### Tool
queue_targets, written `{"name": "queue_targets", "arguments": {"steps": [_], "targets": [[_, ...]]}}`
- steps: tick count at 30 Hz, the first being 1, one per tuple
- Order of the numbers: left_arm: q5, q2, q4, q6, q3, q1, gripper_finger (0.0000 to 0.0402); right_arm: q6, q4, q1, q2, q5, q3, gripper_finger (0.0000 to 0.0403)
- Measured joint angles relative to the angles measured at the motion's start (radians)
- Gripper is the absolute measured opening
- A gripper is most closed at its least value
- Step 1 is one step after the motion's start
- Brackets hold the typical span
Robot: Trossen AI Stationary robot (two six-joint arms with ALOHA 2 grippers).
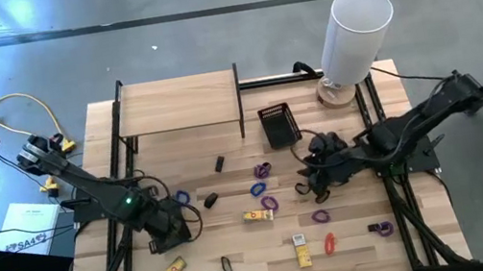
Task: Pick & Place Office Desk Supplies
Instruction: Put the orange spring keychain into the bottom left black bin, then put the black rubberband into the bottom right black bin
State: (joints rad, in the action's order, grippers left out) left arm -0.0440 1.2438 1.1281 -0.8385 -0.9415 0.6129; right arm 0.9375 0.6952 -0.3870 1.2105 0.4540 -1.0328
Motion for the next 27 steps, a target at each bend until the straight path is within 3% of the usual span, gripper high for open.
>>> {"name": "queue_targets", "arguments": {"steps": [9,18,21,27], "targets": [[-0.015,0.000,-0.036,-0.079,0.109,-0.008,0.0010,-0.098,-0.275,0.000,0.067,-0.122,0.000,0.0181],[-0.014,0.000,-0.037,-0.187,0.126,-0.006,0.0015,-0.105,-0.306,0.000,0.072,-0.144,0.000,0.0181],[-0.014,0.000,-0.038,-0.194,0.126,-0.006,0.0038,-0.105,-0.304,0.000,0.072,-0.144,0.000,0.0181],[-0.018,0.000,-0.048,-0.274,0.126,-0.006,0.0122,-0.107,-0.303,0.000,0.072,-0.144,0.000,0.0181]]}}
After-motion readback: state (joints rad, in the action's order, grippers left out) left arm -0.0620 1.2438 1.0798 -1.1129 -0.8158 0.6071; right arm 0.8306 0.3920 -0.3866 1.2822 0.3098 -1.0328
